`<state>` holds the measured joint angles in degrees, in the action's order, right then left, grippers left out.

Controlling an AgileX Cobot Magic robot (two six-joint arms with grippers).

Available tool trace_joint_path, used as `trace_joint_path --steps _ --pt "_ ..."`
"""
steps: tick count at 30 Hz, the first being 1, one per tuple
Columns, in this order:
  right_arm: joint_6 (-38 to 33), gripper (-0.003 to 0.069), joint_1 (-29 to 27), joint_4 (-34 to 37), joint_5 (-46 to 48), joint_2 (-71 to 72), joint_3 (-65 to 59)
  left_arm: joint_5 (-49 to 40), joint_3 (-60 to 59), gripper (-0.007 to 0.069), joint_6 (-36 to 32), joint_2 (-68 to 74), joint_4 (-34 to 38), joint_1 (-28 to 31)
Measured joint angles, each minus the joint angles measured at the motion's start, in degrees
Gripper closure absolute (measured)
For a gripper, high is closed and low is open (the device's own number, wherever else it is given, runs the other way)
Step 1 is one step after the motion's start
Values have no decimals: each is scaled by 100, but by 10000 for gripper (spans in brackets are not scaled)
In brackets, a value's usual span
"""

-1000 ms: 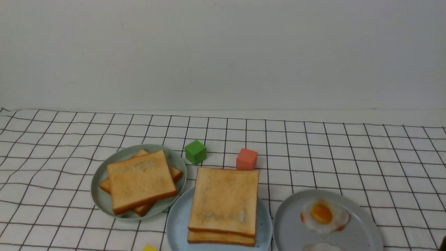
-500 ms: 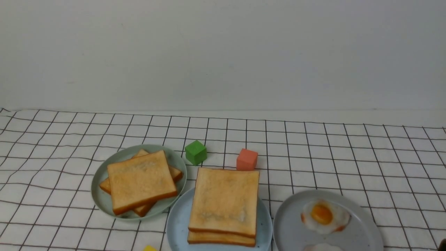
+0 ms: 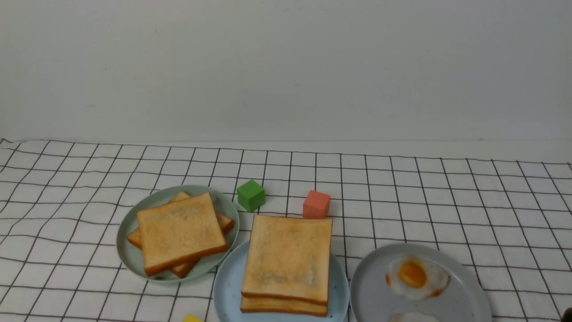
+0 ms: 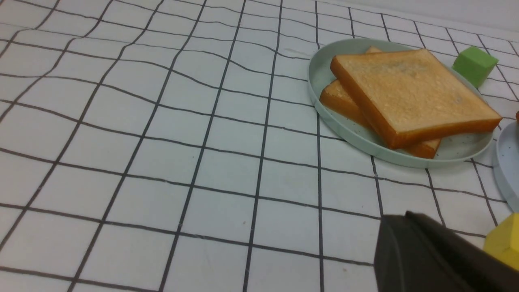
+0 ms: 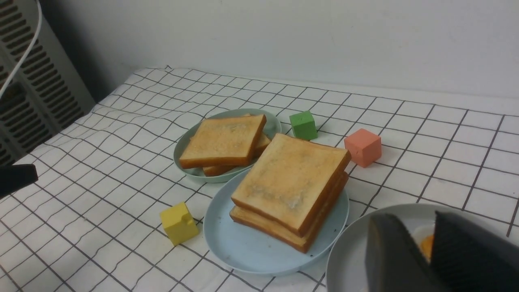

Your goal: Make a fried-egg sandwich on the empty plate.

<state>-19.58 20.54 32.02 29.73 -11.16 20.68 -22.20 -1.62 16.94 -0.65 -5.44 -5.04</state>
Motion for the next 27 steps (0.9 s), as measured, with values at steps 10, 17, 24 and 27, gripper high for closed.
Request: trace_joint_path --steps 10,17,24,27 --pt "0 452 0 0 0 23 0 -16 0 627 0 0 -6 11" --pt "62 442 -330 -633 18 577 0 -22 0 620 0 0 -6 11" --pt "1748 433 -846 -2365 -95 1144 -381 -22 0 612 0 0 -6 11" --pt "2107 431 -1011 -2898 -509 1183 -1157 -29 0 608 0 0 -6 11"
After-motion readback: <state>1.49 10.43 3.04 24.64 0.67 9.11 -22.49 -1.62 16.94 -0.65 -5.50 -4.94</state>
